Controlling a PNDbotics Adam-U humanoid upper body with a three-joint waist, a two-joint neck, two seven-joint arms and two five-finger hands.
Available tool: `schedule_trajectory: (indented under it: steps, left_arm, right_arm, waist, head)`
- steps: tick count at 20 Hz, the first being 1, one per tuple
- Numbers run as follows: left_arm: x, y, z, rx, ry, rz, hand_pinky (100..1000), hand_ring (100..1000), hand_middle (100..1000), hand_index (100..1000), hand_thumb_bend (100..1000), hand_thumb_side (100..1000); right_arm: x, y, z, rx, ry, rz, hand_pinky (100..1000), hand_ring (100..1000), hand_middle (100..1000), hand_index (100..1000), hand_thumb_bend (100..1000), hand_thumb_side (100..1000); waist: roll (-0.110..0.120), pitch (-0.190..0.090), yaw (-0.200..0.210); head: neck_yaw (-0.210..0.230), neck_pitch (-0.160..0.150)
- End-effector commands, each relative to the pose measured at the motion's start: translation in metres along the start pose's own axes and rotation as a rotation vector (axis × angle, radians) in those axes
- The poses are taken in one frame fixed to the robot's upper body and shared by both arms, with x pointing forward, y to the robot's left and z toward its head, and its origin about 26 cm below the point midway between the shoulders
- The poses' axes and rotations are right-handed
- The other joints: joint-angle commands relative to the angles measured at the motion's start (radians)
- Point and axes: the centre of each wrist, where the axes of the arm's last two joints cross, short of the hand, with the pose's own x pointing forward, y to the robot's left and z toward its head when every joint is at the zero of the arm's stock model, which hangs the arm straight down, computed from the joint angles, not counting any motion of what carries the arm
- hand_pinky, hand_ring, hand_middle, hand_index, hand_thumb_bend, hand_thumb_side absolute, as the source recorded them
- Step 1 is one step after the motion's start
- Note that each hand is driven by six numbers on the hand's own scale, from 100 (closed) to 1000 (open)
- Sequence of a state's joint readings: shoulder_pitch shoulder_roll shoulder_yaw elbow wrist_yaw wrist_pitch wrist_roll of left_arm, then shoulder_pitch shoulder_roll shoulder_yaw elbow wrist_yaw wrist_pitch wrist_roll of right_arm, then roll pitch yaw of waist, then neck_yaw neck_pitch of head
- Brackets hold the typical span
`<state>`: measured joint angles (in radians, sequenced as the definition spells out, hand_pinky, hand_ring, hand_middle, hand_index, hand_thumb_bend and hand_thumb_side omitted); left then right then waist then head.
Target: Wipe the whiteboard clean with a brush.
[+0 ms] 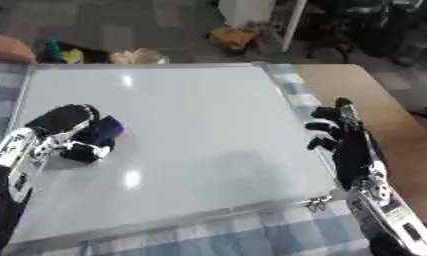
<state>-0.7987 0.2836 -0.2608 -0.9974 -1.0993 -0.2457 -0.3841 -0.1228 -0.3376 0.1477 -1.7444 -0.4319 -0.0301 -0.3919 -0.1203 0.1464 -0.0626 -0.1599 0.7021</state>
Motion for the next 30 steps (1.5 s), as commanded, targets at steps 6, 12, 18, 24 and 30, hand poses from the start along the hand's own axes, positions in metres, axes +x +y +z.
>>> schedule_trajectory:
  steps: [6, 12, 18, 24, 30]
  left_arm:
    - [0.043, -0.031, -0.014, -0.125, -0.155, -0.020, 570, 576, 556, 303, 711, 383]
    - [0.038, -0.032, -0.012, -0.127, -0.117, -0.008, 567, 574, 555, 301, 725, 380]
    - [0.022, -0.037, -0.005, -0.116, -0.034, 0.036, 566, 573, 554, 301, 727, 379]
    - [-0.006, -0.048, 0.011, -0.099, 0.096, 0.088, 566, 573, 554, 300, 727, 378]
    - [-0.033, -0.052, 0.027, -0.068, 0.220, 0.127, 567, 574, 554, 299, 731, 377]
  right_arm:
    - [0.009, 0.000, -0.003, 0.011, -0.032, 0.005, 344, 611, 644, 653, 100, 800]
    - [0.009, -0.001, -0.003, 0.009, -0.032, 0.006, 344, 611, 644, 653, 100, 800]
    - [0.009, -0.001, -0.003, 0.005, -0.032, 0.006, 344, 611, 644, 653, 100, 800]
    - [0.008, -0.003, -0.003, 0.001, -0.032, 0.008, 344, 611, 645, 653, 100, 801]
    - [0.008, -0.002, -0.003, 0.002, -0.031, 0.009, 344, 611, 645, 652, 100, 802]
  waist:
    - [0.001, 0.002, -0.008]
    - [0.003, 0.003, -0.008]
    - [0.004, 0.002, -0.003]
    - [0.005, 0.002, 0.006]
    - [0.006, 0.002, 0.013]
  head:
    - [0.007, -0.005]
    - [0.007, -0.005]
    - [0.006, -0.006]
    - [0.003, -0.006]
    - [0.001, -0.007]
